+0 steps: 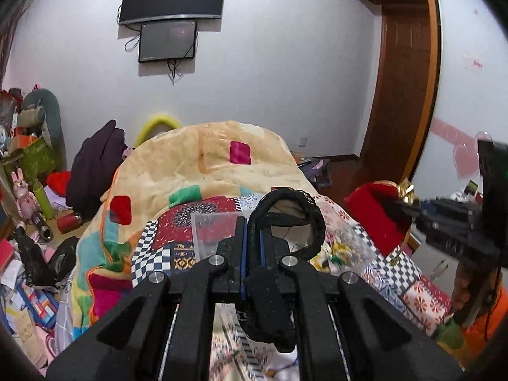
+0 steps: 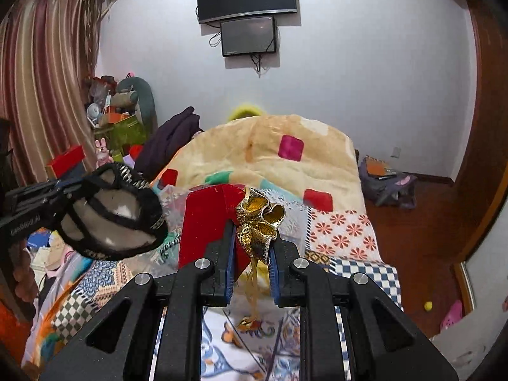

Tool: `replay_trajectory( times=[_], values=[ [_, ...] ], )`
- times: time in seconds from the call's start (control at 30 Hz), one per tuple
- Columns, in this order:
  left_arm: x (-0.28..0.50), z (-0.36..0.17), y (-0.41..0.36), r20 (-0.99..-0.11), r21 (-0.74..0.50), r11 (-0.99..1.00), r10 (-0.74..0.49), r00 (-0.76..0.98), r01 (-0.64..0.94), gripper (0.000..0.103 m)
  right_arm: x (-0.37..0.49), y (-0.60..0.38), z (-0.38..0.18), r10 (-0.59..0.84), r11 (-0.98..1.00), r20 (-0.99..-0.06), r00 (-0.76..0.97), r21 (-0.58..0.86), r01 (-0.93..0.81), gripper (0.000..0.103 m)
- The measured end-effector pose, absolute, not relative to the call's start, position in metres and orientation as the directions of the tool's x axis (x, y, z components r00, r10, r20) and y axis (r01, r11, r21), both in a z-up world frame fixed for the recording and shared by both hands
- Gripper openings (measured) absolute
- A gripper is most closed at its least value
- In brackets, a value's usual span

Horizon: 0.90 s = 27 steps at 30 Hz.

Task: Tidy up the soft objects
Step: 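Carry pouch and black-strapped item over the clear box and release both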

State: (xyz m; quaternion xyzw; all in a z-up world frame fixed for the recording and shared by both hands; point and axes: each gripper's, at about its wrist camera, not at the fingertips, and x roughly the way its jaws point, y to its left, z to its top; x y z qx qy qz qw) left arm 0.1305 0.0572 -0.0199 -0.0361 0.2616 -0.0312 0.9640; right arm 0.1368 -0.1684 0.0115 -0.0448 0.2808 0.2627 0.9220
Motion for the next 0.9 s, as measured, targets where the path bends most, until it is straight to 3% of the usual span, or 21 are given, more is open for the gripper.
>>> replay_trajectory(
  times=[0.6, 0.7, 0.83, 0.9],
  values=[
    [0.213, -0.106, 0.063, -0.664, -0.071, 0.997, -0.045, 0.746, -0.003, 0.006, 0.181, -0.131, -0.057, 0.422, 0.837, -0.691, 0.587, 0.049, -0.544, 0.019],
    [0.211, -0.111, 0.063, -0.676, -0.069, 0.998, -0.043, 0.736, -0.006, 0.014, 0.178, -0.13, -0.057, 0.408, 0.837, -0.7, 0.586, 0.031, -0.547, 0.026],
    [0.199, -0.109, 0.06, -0.677, -0.083, 0.996, -0.071, 0.732, 0.019, 0.033, 0.176, -0.134, -0.052, 0.405, 0.843, -0.693, 0.596, 0.03, -0.537, 0.055],
    [0.192, -0.104, 0.057, -0.668, -0.077, 0.997, -0.071, 0.741, 0.027, 0.044, 0.174, -0.137, -0.048, 0.413, 0.842, -0.687, 0.597, 0.038, -0.538, 0.056]
  ],
)
